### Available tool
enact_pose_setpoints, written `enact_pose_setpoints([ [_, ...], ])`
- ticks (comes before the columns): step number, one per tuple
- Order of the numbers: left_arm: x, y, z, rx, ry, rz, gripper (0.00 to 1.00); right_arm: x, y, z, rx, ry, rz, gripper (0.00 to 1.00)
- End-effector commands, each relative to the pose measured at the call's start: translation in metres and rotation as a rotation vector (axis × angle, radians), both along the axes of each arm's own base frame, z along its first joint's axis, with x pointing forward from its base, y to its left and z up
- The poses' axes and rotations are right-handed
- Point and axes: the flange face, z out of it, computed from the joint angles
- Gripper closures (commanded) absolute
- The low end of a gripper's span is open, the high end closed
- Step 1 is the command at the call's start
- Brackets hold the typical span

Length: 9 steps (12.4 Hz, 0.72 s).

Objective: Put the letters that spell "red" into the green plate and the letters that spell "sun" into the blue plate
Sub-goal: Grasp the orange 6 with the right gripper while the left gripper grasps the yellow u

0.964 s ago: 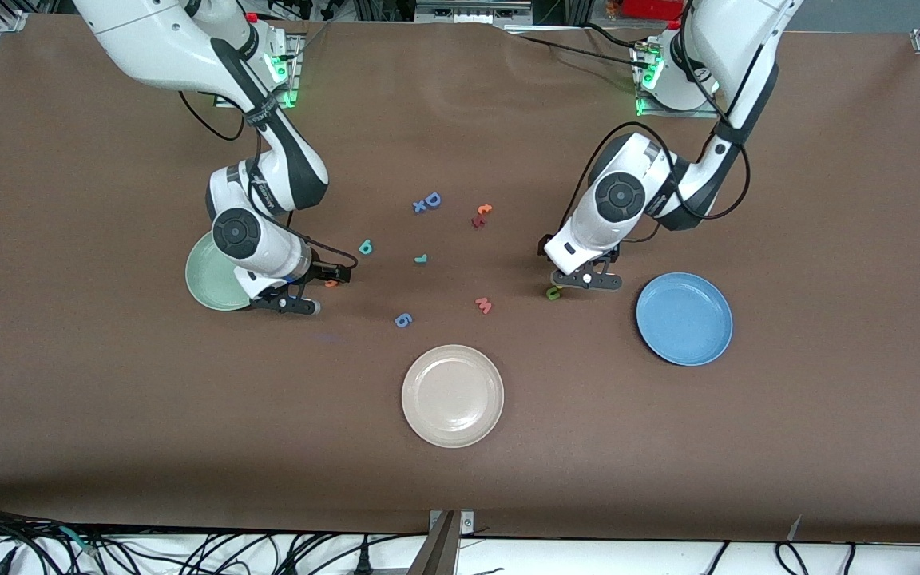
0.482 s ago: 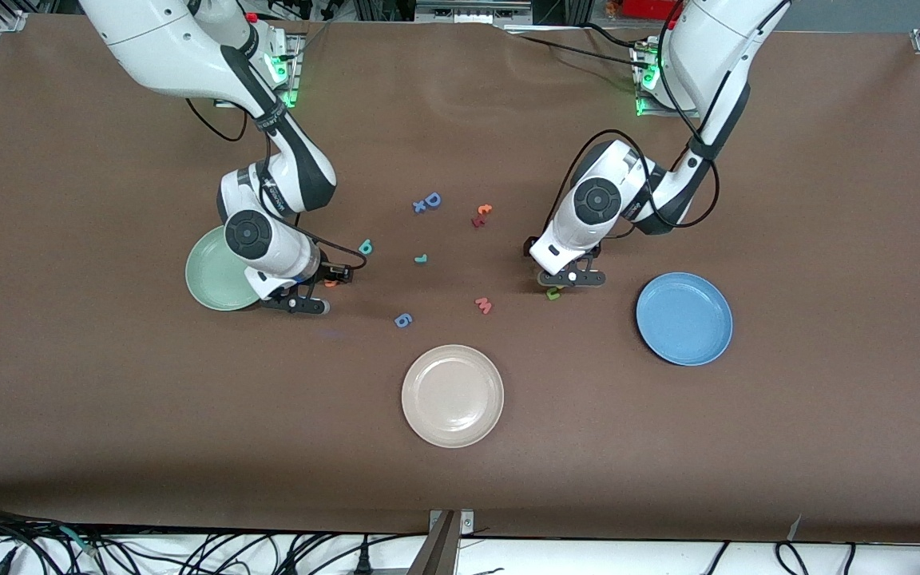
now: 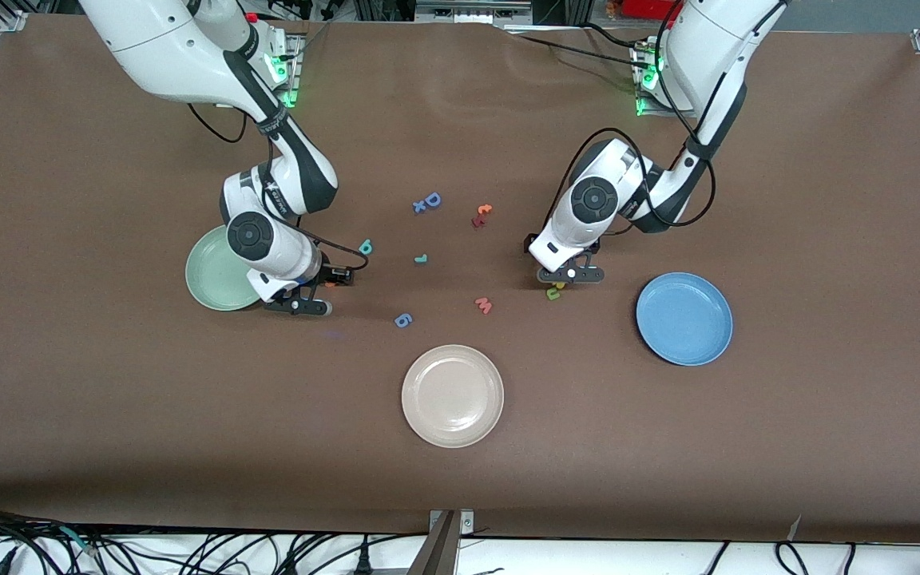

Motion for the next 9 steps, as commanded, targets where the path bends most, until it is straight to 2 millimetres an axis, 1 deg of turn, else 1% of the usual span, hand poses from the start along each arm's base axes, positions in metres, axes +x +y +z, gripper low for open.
enact_pose_setpoints([
  [1,-0.003,-0.001,0.000,0.018,-0.015,-0.003,0.18,0.000,0.000,-0.001,0.004,-0.011,0.015,0.50],
  [2,-0.004,-0.002,0.001,0.018,-0.015,-0.005,0.27,0.000,0.000,-0.001,0.005,-0.011,0.017,0.60],
  [3,-0.004,-0.002,0.001,0.019,-0.016,-0.005,0.31,0.000,-0.001,-0.001,0.004,-0.011,0.016,0.67],
  [4,-0.008,-0.002,-0.001,0.024,-0.009,-0.003,0.53,0.000,-0.001,-0.001,0.004,-0.011,0.016,0.74],
  [5,-0.012,-0.006,-0.001,0.025,-0.010,-0.008,0.94,0.001,-0.002,-0.001,0.003,-0.011,0.014,0.79],
  [6,-0.012,-0.008,0.000,0.024,-0.012,-0.005,1.00,0.001,-0.002,-0.001,0.003,-0.010,0.015,0.83],
  [7,-0.012,-0.008,0.000,0.025,-0.012,-0.005,1.00,0.001,-0.002,0.001,0.003,-0.009,0.012,0.83],
  [8,-0.013,-0.008,0.000,0.026,-0.011,-0.005,1.00,0.002,-0.002,0.007,0.003,-0.014,0.011,0.83],
  [9,-0.012,-0.008,0.002,0.026,-0.013,-0.005,1.00,0.004,-0.003,0.019,0.002,-0.021,0.010,0.83],
])
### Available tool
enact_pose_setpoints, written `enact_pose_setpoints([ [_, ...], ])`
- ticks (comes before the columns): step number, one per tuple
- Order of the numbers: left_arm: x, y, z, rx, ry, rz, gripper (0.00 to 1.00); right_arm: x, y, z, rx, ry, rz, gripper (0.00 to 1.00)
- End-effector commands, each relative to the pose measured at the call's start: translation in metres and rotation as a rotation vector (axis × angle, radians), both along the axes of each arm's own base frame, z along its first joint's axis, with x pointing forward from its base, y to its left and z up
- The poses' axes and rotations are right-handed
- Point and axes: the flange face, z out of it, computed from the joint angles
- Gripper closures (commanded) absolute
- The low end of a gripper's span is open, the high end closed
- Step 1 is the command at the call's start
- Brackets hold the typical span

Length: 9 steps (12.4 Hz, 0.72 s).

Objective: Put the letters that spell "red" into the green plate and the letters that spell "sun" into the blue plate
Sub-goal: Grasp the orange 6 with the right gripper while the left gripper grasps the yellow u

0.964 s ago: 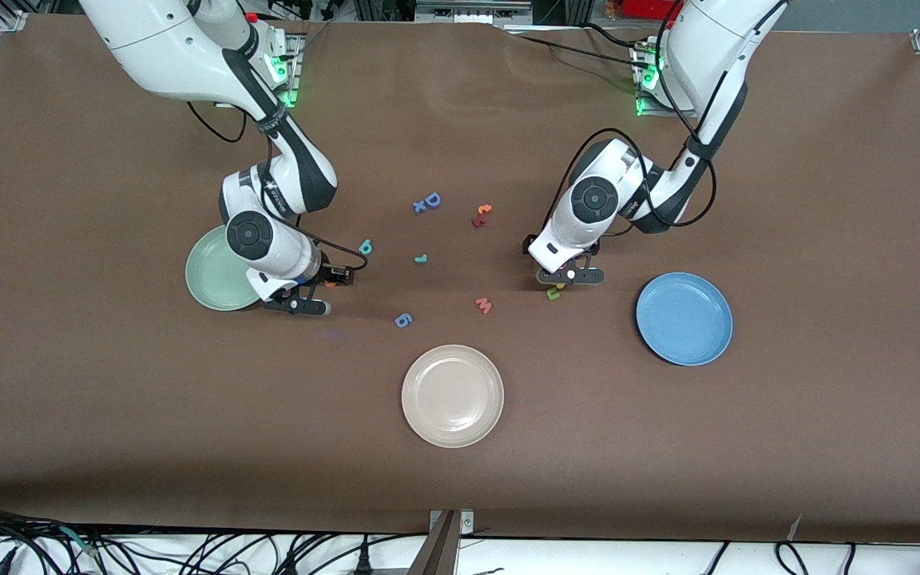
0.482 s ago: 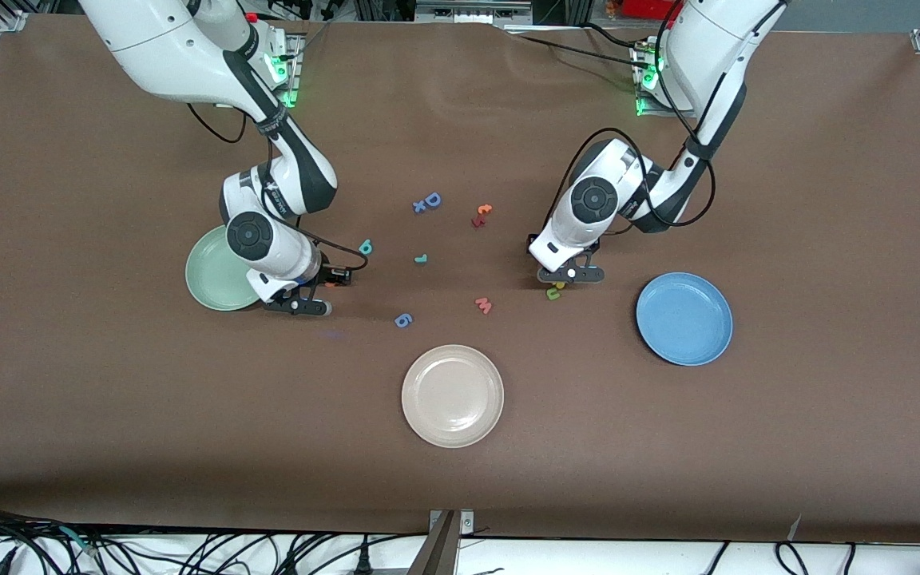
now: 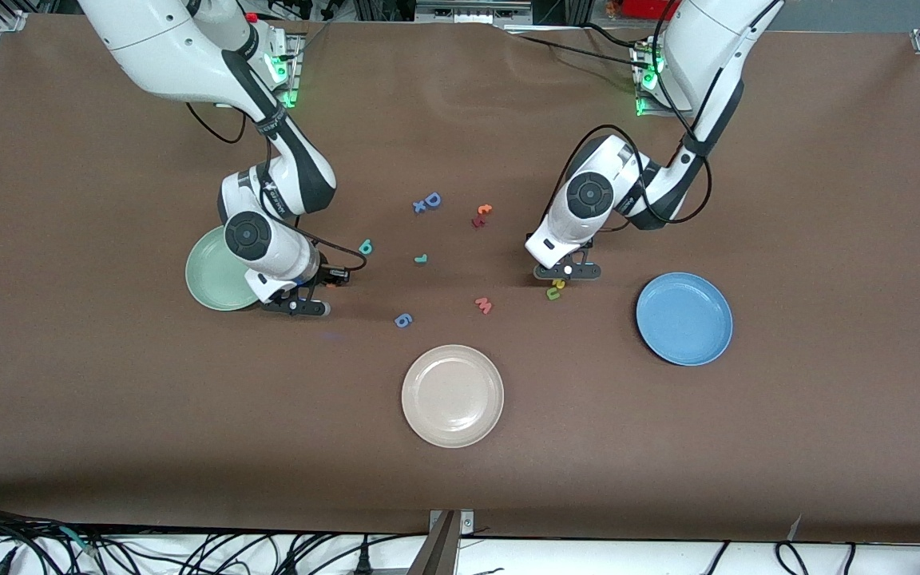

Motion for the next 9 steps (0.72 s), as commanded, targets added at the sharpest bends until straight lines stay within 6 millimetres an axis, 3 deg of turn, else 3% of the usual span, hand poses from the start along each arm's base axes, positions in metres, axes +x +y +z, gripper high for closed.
enact_pose_setpoints([
  [1,-0.006,0.000,0.002,0.027,-0.009,-0.009,1.00,0.003,-0.004,0.031,-0.009,0.004,0.010,0.83],
  [3,0.001,0.005,0.024,0.049,-0.001,-0.020,1.00,0.008,-0.015,0.067,-0.027,0.014,0.004,0.83],
  [5,0.018,0.017,0.058,0.064,0.005,-0.078,1.00,0.013,-0.037,0.090,-0.043,0.016,0.001,0.83],
  [9,0.060,0.075,0.110,0.059,0.046,-0.227,1.00,0.021,-0.112,0.103,-0.083,0.092,0.033,0.83],
])
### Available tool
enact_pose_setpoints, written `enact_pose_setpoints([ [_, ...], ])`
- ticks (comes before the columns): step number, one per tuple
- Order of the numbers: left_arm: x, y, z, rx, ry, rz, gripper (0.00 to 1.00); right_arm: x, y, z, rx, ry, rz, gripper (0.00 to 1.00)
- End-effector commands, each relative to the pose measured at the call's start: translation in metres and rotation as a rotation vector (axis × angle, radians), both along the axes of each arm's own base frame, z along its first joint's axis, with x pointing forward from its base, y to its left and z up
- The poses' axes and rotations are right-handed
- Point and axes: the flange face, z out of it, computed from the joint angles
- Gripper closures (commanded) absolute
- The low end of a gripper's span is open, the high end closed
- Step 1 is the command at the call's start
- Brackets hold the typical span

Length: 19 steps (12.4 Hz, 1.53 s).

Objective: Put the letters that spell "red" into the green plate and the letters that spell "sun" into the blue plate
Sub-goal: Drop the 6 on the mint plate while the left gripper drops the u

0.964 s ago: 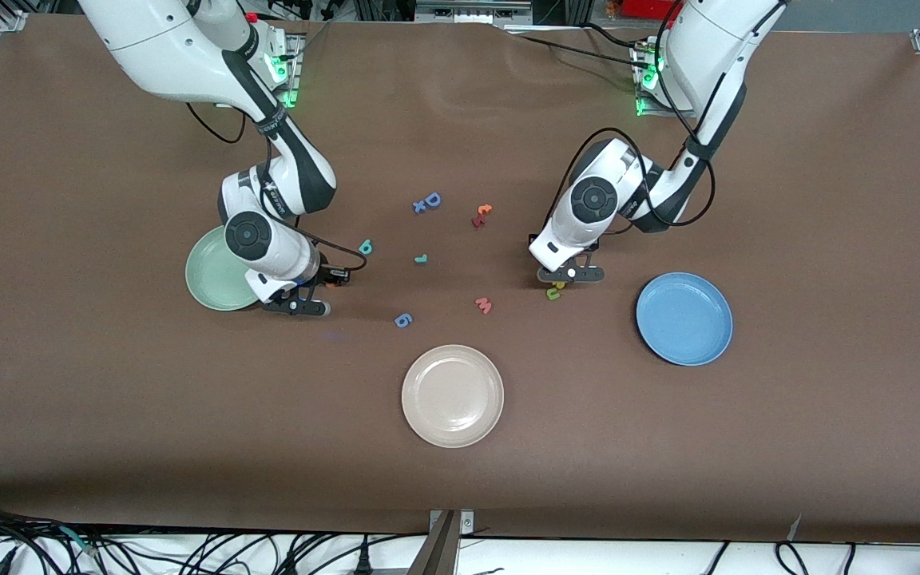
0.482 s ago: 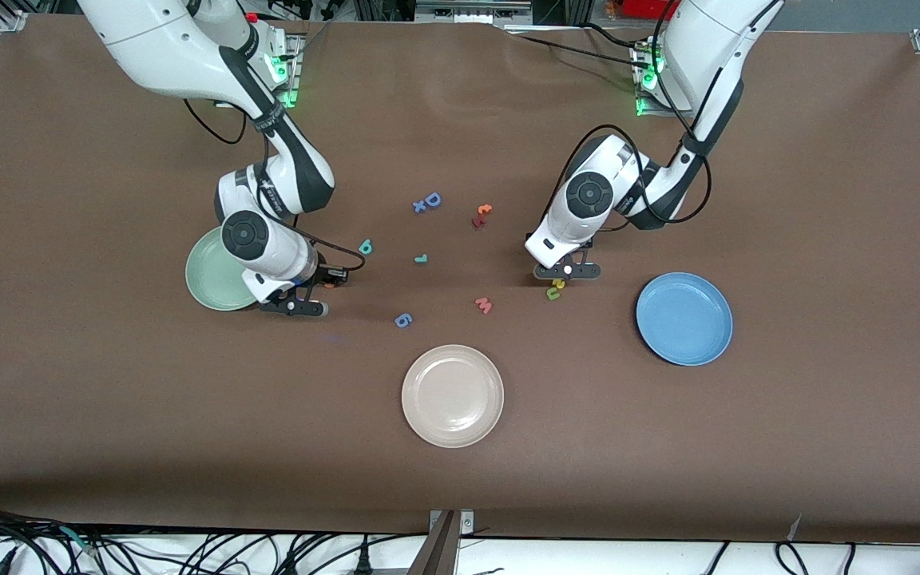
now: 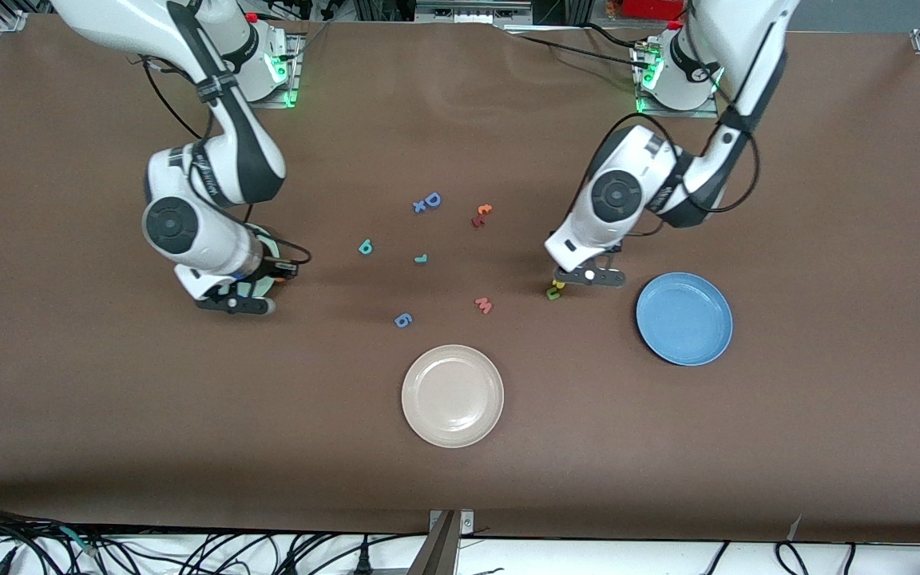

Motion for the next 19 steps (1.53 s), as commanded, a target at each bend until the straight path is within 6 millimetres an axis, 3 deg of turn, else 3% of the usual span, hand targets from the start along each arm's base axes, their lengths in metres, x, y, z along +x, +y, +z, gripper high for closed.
enact_pose_setpoints([
  [1,0.024,0.044,0.031,0.005,0.033,-0.135,1.00,-0.003,-0.048,0.001,-0.016,0.070,0.030,0.83],
  [3,0.037,0.064,0.039,-0.013,0.034,-0.195,1.00,-0.002,-0.087,-0.007,-0.019,0.104,0.063,0.83],
  [5,0.065,0.102,0.022,0.039,0.006,-0.233,1.00,-0.001,-0.110,-0.020,-0.023,0.127,0.069,0.83],
  [6,0.075,0.123,0.016,0.057,0.004,-0.256,1.00,-0.002,-0.116,-0.028,-0.021,0.139,0.087,0.83],
  [9,0.086,0.156,-0.001,0.030,0.010,-0.332,1.00,-0.002,-0.129,-0.057,-0.030,0.159,0.093,0.83],
  [11,0.085,0.157,-0.029,0.013,0.014,-0.334,1.00,-0.001,-0.140,-0.074,-0.032,0.156,0.098,0.82],
  [15,0.082,0.174,-0.055,0.000,0.040,-0.305,1.00,-0.005,-0.143,-0.085,-0.034,0.179,0.095,0.77],
  [16,0.081,0.175,-0.059,-0.004,0.043,-0.302,1.00,-0.005,-0.143,-0.085,-0.034,0.182,0.095,0.65],
  [17,0.080,0.176,-0.060,-0.003,0.045,-0.301,1.00,-0.006,-0.143,-0.084,-0.033,0.185,0.094,0.37],
  [18,0.081,0.186,-0.065,-0.007,0.051,-0.283,1.00,-0.005,-0.143,-0.082,-0.033,0.182,0.094,0.01],
  [19,0.082,0.196,-0.070,-0.017,0.044,-0.266,1.00,-0.004,-0.141,-0.076,-0.030,0.176,0.097,0.01],
])
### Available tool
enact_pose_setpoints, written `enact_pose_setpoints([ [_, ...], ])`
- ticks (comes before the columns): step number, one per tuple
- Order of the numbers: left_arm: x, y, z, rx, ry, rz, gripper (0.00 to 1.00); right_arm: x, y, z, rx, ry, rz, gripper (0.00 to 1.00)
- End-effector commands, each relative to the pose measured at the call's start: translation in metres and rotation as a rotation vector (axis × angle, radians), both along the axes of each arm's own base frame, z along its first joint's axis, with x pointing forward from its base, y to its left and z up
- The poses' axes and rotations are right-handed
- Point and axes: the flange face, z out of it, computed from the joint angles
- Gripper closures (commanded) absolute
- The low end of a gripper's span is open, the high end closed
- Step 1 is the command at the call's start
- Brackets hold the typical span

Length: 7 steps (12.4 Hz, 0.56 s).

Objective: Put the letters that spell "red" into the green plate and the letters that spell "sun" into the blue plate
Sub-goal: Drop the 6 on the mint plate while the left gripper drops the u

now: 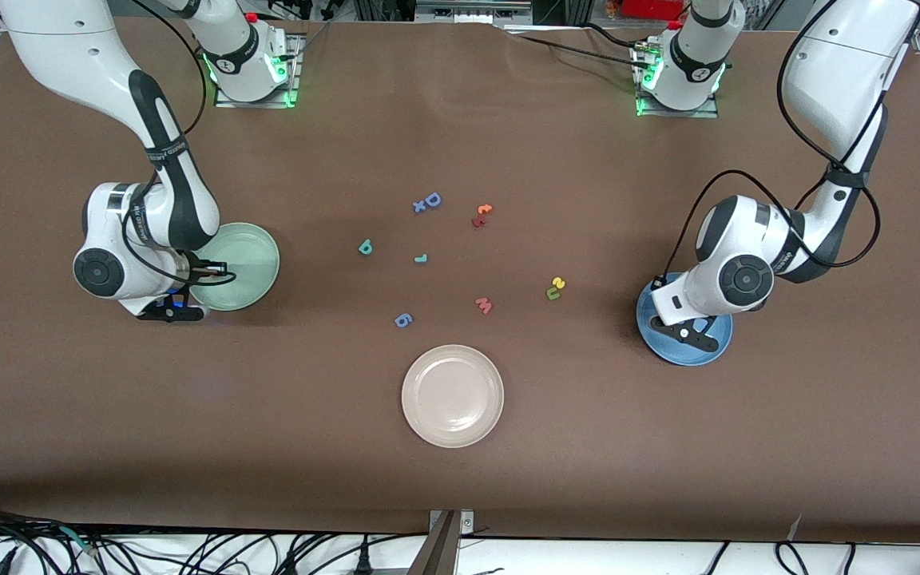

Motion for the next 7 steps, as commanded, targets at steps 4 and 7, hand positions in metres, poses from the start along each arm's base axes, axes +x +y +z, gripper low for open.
enact_pose_setpoints([
  [4,0.000,0.014,-0.004,-0.008,-0.018,-0.003,0.00,0.012,0.030,0.074,0.022,0.004,-0.011,0.01],
  [7,0.004,0.006,0.015,-0.015,-0.040,-0.004,0.00,0.018,0.078,0.107,0.024,0.033,-0.041,0.01],
])
